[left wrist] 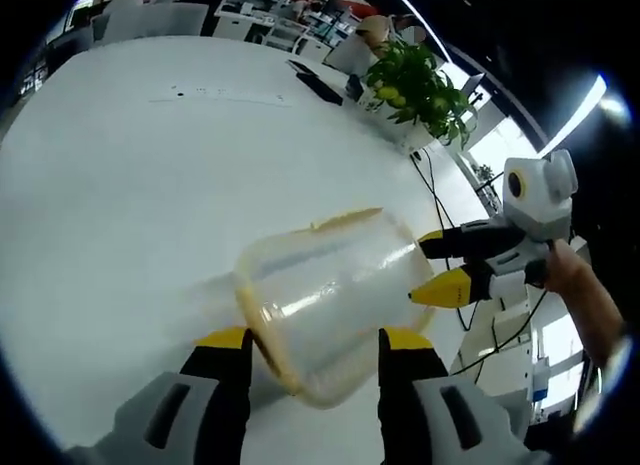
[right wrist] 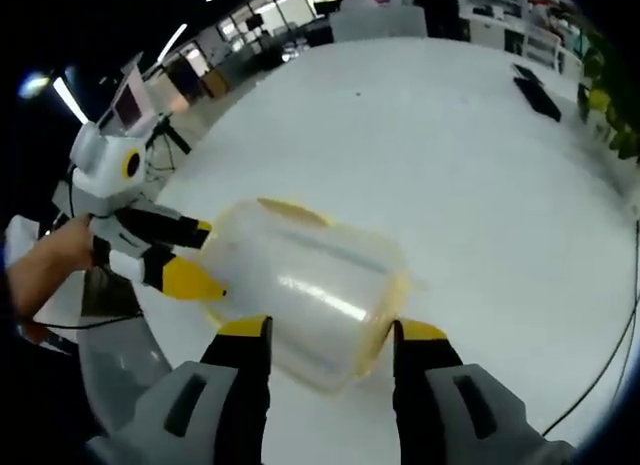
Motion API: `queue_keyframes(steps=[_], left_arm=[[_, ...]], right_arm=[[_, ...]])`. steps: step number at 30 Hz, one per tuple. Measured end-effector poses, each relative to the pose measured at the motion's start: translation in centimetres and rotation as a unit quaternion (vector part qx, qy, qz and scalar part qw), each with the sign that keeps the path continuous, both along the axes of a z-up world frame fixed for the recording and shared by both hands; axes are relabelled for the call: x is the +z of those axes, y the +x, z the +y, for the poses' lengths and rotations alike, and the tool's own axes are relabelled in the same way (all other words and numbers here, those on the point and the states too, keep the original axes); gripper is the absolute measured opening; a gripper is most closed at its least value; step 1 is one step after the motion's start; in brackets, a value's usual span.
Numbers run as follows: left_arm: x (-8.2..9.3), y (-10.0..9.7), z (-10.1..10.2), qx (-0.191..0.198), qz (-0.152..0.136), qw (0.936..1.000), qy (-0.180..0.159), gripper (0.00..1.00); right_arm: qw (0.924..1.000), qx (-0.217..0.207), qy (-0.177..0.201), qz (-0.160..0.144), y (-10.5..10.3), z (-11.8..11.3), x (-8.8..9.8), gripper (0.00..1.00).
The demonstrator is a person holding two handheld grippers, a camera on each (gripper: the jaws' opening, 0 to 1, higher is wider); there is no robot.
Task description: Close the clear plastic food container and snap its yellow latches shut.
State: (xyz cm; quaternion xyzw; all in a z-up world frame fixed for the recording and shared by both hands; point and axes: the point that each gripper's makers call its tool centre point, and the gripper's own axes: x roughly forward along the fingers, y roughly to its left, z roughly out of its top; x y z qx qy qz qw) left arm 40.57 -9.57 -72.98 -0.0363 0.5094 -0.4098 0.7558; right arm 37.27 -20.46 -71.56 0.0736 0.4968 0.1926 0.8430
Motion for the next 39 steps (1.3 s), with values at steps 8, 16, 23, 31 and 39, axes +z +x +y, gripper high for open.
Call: queue_keyframes(steps=[8, 16, 23, 31, 39], left_arm=[[0.0, 0.0, 0.7, -0.001, -0.001, 1.0, 0.001, 0.46], [0.1, 0.0, 2.9, 0.015, -0.004, 0.9999, -0.002, 0.46], [0.1, 0.0, 5.3, 0.029, -0.01, 0.9995, -0.006, 0.46], [0.2, 0.5, 7.2, 0.043, -0.009, 0.999, -0.006, 0.45], [0.5, 0.4, 8.8, 0.046, -0.005, 0.9989, -0.005, 0.45]], right_arm=[[1.0, -0.001, 0.0, 0.0, -0.2, 0.6, -0.2, 0.45], [1.0, 0.001, 0.006, 0.001, -0.2, 2.5, -0.4, 0.44], [0.9998, 0.006, 0.012, -0.012, 0.1, 4.7, -0.3, 0.43], [0.9997, 0.014, 0.013, -0.016, 0.7, 6.7, -0.5, 0.41], [0.9995, 0.024, 0.014, -0.017, 1.0, 8.4, -0.6, 0.41]])
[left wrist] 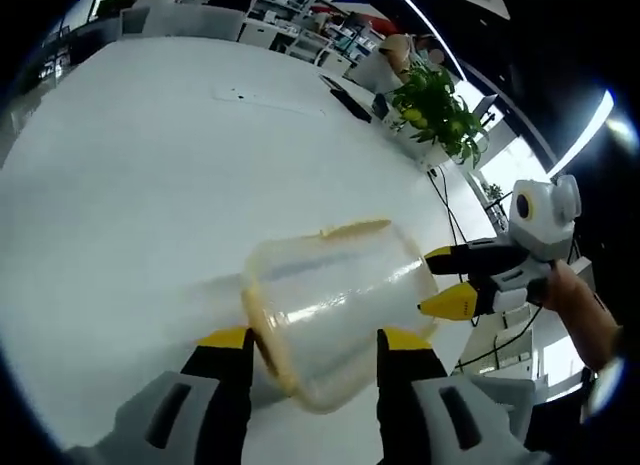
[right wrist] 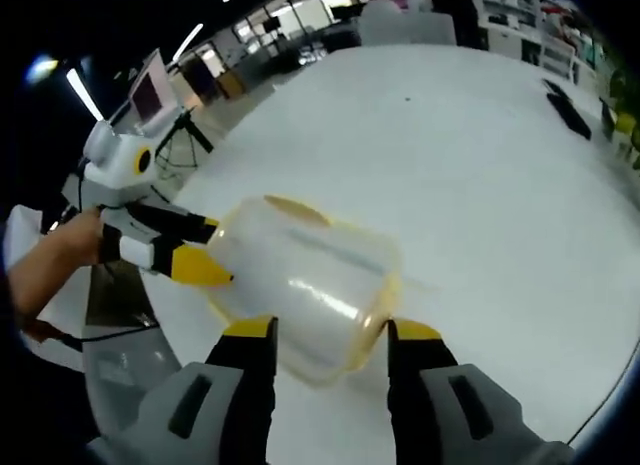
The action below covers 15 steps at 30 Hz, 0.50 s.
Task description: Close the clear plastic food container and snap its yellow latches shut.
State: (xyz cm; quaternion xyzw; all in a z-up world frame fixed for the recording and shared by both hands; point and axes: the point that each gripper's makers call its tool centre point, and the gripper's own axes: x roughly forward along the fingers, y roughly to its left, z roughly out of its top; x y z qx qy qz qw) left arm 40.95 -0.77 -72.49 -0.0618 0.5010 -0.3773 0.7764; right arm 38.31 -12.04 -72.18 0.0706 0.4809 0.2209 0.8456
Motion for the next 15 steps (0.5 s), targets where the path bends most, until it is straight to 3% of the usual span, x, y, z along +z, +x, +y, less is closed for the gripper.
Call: queue_keyframes(steps=[15], left_arm=[[0.0, 0.18, 0.91, -0.005, 0.005, 1.0, 0.001, 0.45]], right_arm=[[1.0, 0.007, -0.003, 0.0, -0.31, 1.05, 0.33, 0.41]])
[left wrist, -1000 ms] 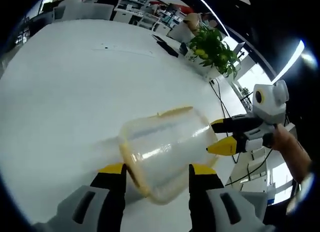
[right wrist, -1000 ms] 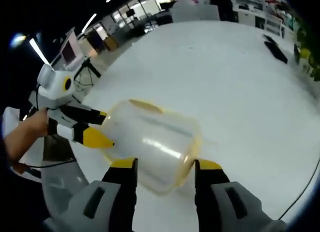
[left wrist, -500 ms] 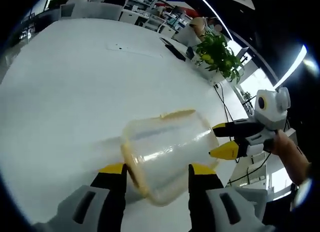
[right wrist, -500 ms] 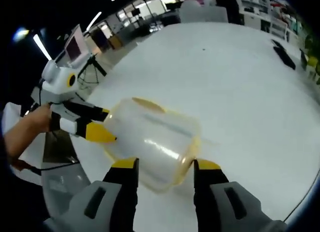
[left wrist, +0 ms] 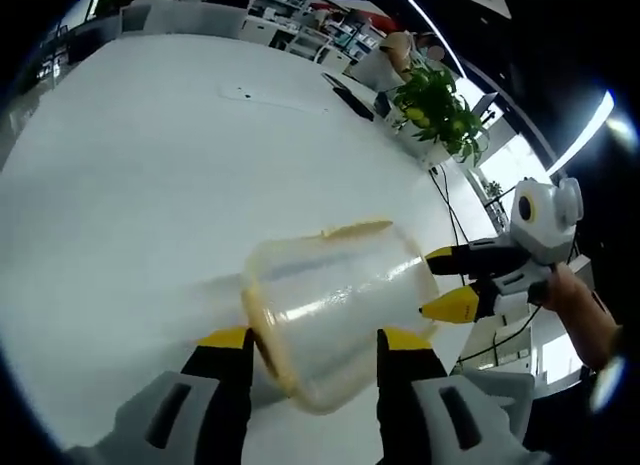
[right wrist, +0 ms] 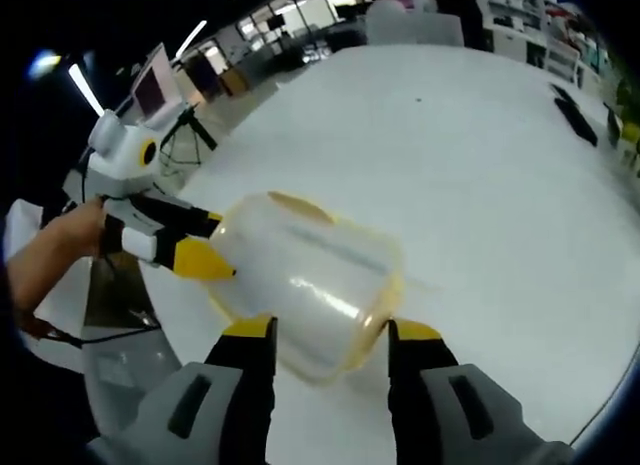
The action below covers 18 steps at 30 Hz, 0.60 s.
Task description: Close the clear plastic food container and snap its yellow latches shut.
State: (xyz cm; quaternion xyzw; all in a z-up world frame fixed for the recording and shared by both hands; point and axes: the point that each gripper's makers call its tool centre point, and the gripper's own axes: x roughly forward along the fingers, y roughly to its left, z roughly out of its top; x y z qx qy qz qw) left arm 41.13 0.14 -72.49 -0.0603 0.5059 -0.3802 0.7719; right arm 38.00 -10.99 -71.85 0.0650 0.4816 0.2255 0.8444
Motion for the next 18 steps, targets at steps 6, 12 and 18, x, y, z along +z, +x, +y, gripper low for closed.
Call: queue_keyframes(steps=[6, 12, 18], left_arm=[[0.05, -0.15, 0.0, -0.001, -0.001, 1.0, -0.001, 0.45], [0.08, -0.19, -0.14, 0.0, -0.003, 1.0, -0.003, 0.45], [0.17, -0.23, -0.29, 0.001, -0.004, 1.0, -0.003, 0.45]], right_arm=[[0.9999, 0.009, -0.006, -0.004, 0.18, -0.15, -0.05, 0.41], [0.9998, 0.015, -0.014, -0.008, 0.38, -0.41, -0.08, 0.41], [0.9997, 0.017, -0.016, -0.012, 0.38, -0.48, -0.07, 0.41]])
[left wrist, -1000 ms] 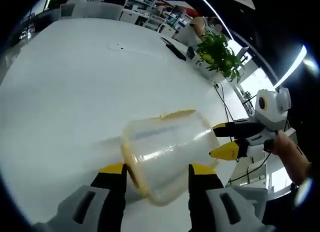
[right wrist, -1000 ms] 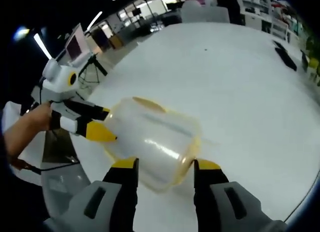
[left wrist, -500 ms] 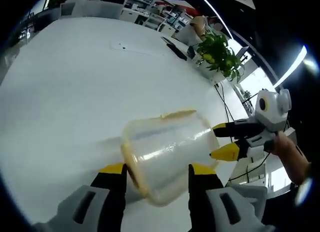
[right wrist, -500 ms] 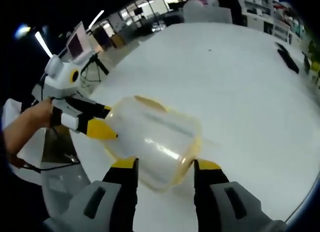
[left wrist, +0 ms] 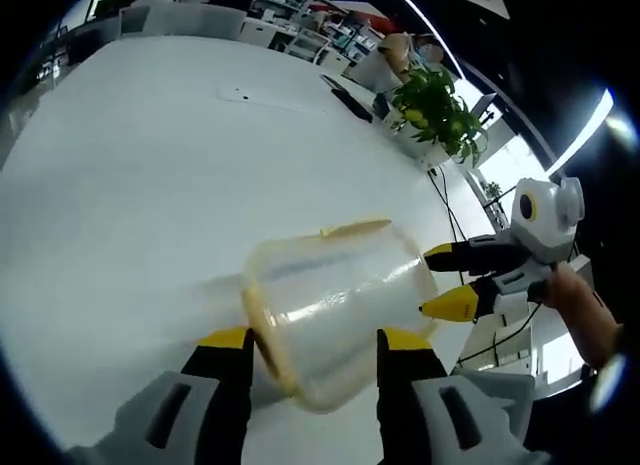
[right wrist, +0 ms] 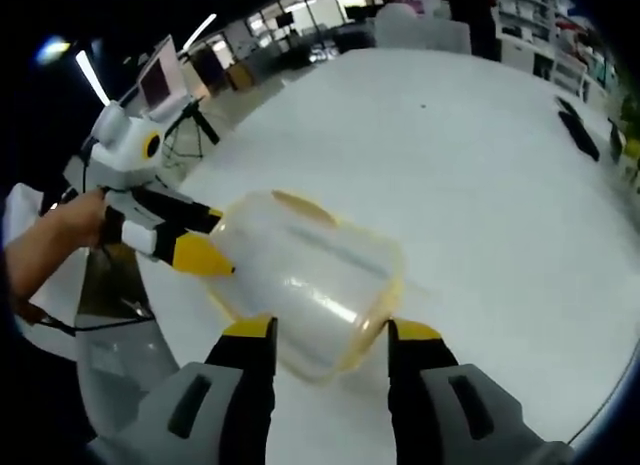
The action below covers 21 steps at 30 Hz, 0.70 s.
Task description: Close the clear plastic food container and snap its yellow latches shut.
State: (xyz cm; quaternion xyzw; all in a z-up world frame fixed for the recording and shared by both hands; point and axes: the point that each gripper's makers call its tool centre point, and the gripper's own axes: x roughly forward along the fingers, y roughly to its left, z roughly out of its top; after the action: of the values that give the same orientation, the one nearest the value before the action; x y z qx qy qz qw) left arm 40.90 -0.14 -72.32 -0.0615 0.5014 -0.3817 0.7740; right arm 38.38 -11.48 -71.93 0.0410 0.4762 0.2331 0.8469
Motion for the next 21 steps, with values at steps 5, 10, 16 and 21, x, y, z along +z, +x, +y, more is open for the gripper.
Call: queue_keyframes(steps=[5, 10, 16, 21], left_arm=[[0.2, -0.1, 0.1, -0.006, -0.007, 1.0, 0.003, 0.45], [0.6, -0.5, 0.1, -0.016, -0.013, 0.9998, 0.002, 0.48], [0.8, -0.6, 0.3, -0.033, -0.027, 0.999, 0.013, 0.49], [0.3, -0.1, 1.0, -0.036, -0.027, 0.9988, 0.019, 0.49]], right_arm=[[0.9998, 0.01, -0.002, -0.014, -0.1, 0.0, 0.6, 0.41], [0.9988, 0.029, -0.005, -0.04, 0.3, -0.1, 1.8, 0.4], [0.9973, 0.05, -0.009, -0.053, 0.5, 0.1, 2.3, 0.4], [0.9948, 0.075, -0.009, -0.069, 0.6, 0.4, 3.0, 0.4]])
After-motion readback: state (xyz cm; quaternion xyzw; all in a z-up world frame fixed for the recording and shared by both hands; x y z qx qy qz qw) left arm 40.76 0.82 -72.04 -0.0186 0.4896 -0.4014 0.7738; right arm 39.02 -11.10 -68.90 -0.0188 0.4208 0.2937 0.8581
